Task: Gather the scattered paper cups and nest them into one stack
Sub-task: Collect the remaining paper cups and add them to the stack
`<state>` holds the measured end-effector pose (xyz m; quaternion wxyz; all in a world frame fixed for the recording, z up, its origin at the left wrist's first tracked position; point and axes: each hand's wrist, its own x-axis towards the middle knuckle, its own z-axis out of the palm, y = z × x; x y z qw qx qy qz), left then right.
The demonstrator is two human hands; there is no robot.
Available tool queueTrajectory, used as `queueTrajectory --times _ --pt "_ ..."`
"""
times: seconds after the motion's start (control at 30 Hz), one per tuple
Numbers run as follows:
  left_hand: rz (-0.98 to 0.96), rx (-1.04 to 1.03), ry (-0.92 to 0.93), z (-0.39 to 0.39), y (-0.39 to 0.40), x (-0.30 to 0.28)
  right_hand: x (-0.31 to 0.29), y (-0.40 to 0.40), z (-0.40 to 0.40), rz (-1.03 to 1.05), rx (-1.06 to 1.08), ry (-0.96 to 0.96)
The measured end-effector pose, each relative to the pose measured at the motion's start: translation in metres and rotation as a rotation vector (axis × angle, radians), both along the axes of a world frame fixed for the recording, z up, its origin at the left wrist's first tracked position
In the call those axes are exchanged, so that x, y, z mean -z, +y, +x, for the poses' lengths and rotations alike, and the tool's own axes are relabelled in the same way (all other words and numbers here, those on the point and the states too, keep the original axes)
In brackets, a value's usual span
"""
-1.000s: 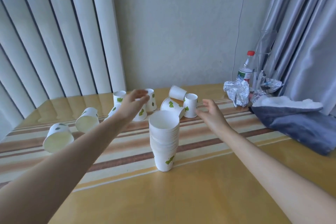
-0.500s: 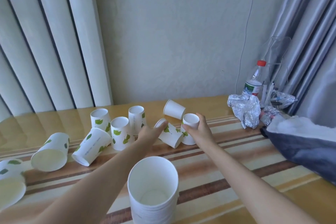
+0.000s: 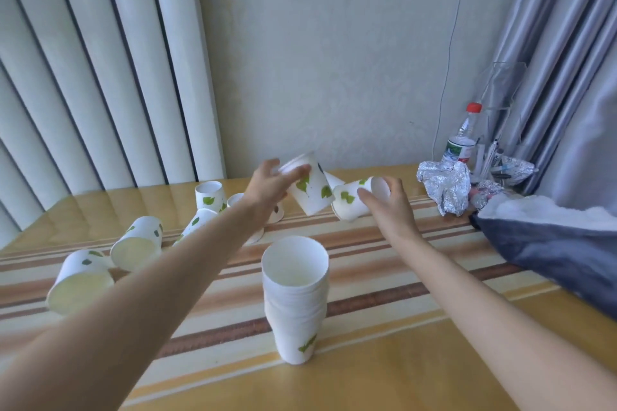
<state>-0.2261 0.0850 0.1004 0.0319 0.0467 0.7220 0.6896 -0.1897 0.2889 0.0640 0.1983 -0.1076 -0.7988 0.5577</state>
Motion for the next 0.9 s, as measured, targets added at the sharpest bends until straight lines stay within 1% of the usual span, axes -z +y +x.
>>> queueTrajectory --times 0.07,0.17,0.23,0.33,0.5,0.6,0.77,0.9 --pt "0.006 0.022 0.093 0.025 -0.013 -0.027 -0.015 -0.004 0.013 -0.066 0.040 0.016" --pt "-0.021 0.063 0.209 0.074 -0.027 -0.055 -0.034 -0.009 0.033 -0.235 0.086 0.052" --pt "-0.091 0.120 0.254 0.101 -0.032 -0.061 -0.042 -0.010 0.047 -0.326 0.072 0.062" --pt "-0.173 0.197 0.291 0.131 -0.036 -0.055 -0.046 -0.010 0.067 -0.417 0.071 0.053" --pt "-0.252 0.201 0.270 0.154 -0.039 -0.028 -0.051 -0.016 0.094 -0.600 0.013 0.085" --pt "-0.343 0.213 0.262 0.156 -0.040 -0.012 -0.049 -0.019 0.105 -0.677 -0.023 0.077" --pt "-0.391 0.219 0.242 0.161 -0.037 0.005 -0.046 -0.036 0.123 -0.707 -0.122 0.067" --pt "-0.365 0.346 0.147 0.162 -0.042 0.014 -0.042 -0.059 0.131 -0.696 -0.292 0.105"
